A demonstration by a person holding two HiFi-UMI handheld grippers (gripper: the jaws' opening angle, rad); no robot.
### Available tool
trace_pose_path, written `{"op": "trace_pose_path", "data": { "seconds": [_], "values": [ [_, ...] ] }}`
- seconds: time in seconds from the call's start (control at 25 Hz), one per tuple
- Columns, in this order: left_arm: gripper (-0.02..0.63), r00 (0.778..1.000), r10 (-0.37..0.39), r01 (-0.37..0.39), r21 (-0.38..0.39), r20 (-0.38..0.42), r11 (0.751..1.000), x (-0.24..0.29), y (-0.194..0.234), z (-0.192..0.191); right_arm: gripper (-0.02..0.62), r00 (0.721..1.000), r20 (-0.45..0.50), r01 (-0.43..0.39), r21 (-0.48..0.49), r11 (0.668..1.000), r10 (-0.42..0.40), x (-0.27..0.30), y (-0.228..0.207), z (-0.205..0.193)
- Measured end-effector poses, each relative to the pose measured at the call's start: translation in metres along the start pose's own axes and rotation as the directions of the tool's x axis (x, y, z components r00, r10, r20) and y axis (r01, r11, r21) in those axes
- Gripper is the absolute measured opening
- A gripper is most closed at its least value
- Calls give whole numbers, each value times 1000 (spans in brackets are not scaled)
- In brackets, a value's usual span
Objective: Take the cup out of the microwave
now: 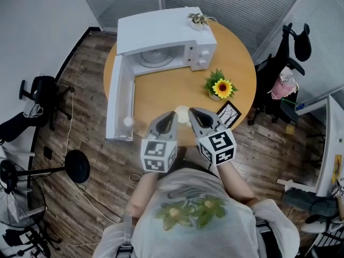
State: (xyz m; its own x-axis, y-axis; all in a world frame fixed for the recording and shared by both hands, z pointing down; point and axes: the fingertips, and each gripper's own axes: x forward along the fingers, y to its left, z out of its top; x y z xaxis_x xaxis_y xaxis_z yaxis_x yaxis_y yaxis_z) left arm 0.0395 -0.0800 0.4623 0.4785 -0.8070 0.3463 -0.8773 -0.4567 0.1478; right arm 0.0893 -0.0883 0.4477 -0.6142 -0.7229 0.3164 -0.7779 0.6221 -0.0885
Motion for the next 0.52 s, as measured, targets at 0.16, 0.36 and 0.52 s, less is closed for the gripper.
{"op": "trace_pose_path", "data": {
  "seconds": [0.16,0.36,0.52],
  "values": [
    [3,1000,-6,6,9,0,1000,0,-2,1,15,1000,-3,0,-13,1000,0,1,-1,2],
    [3,1000,-1,1,9,14,1000,-1,-1,4,15,1000,-11,-9,-15,1000,8,2,0,0],
    [3,1000,-6,6,9,11,1000,2,1,5,15,1000,-21,-15,-17,1000,14,6,-1,-2]
  ]
}}
